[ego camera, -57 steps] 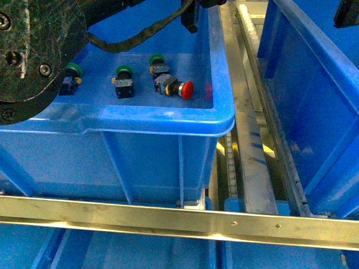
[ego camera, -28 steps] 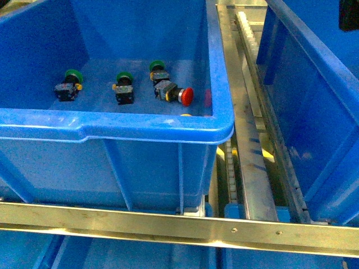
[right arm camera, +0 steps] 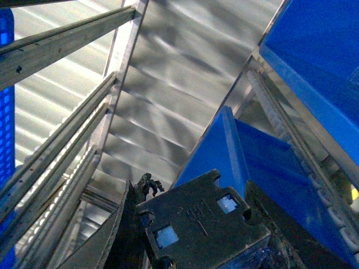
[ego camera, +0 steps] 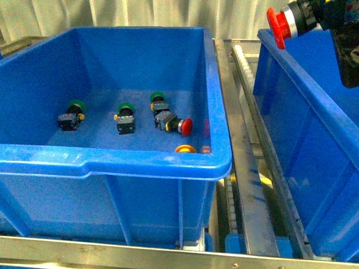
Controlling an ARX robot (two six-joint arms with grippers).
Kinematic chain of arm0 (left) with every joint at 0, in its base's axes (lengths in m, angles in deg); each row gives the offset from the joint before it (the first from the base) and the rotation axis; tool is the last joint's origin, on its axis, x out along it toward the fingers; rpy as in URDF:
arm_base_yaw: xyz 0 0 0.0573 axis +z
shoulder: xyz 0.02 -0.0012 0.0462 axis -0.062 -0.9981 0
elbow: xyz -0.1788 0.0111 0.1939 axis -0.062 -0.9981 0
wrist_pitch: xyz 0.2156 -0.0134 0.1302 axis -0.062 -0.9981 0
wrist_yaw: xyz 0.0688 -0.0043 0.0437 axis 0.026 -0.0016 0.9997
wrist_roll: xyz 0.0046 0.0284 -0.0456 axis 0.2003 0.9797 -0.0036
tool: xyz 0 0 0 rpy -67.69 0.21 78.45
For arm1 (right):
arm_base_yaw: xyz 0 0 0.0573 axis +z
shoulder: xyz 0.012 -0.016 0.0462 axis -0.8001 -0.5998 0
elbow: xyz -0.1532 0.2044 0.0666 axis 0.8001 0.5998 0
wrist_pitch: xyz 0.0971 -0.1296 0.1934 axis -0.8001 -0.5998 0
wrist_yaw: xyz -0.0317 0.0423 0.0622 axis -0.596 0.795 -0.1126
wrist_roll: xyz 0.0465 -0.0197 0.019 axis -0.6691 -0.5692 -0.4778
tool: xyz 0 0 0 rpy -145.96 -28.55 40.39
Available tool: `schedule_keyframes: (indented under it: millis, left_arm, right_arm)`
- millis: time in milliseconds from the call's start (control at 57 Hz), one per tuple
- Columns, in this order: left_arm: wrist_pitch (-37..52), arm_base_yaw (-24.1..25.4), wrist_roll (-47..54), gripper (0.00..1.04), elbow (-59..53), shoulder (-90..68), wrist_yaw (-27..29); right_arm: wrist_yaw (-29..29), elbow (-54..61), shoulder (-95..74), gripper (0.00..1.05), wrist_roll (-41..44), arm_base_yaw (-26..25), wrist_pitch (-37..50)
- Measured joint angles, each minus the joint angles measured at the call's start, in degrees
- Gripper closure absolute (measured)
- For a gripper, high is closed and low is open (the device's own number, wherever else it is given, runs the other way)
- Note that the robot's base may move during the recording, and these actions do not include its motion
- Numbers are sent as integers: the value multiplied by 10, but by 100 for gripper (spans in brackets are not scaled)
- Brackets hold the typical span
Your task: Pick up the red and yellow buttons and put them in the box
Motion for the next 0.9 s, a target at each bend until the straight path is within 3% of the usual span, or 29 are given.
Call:
schedule_keyframes:
  millis: [88,176,246,316,369,421,527,685,772,895]
  left_arm:
    - [-45,29,19,8,-54,74,7]
    - [-283,-2,186,24,-62,184,246]
    - [-428,-16,317,36,-110,285,386]
    - [-527,-34,431,50,-188,396,477]
    - [-570,-76,483,63,-249,489,531]
    - [-578,-81,510,77,-297,554,512]
    - [-588,-24,528,103,-311,591,457]
    - [-596,43,533,102,-327,615,393]
    - [-603,116,535,102,-331,627,307]
    - [-602,139,535,102,-344,642,302]
  right_arm:
    - [-9,-2,11,64,32,9,-13]
    - [-15,-3,26,64,68,21,-31]
    - [-16,-3,35,64,91,29,-43]
    - [-28,-4,51,64,127,35,-60]
    - [-38,-4,63,64,157,43,-75]
    - [-56,-4,78,64,190,54,-89]
    - [-84,1,116,64,239,71,-112]
    - [-97,16,137,64,259,77,-129]
    - [-100,20,137,64,259,81,-122]
    - [-103,20,137,64,266,84,-119]
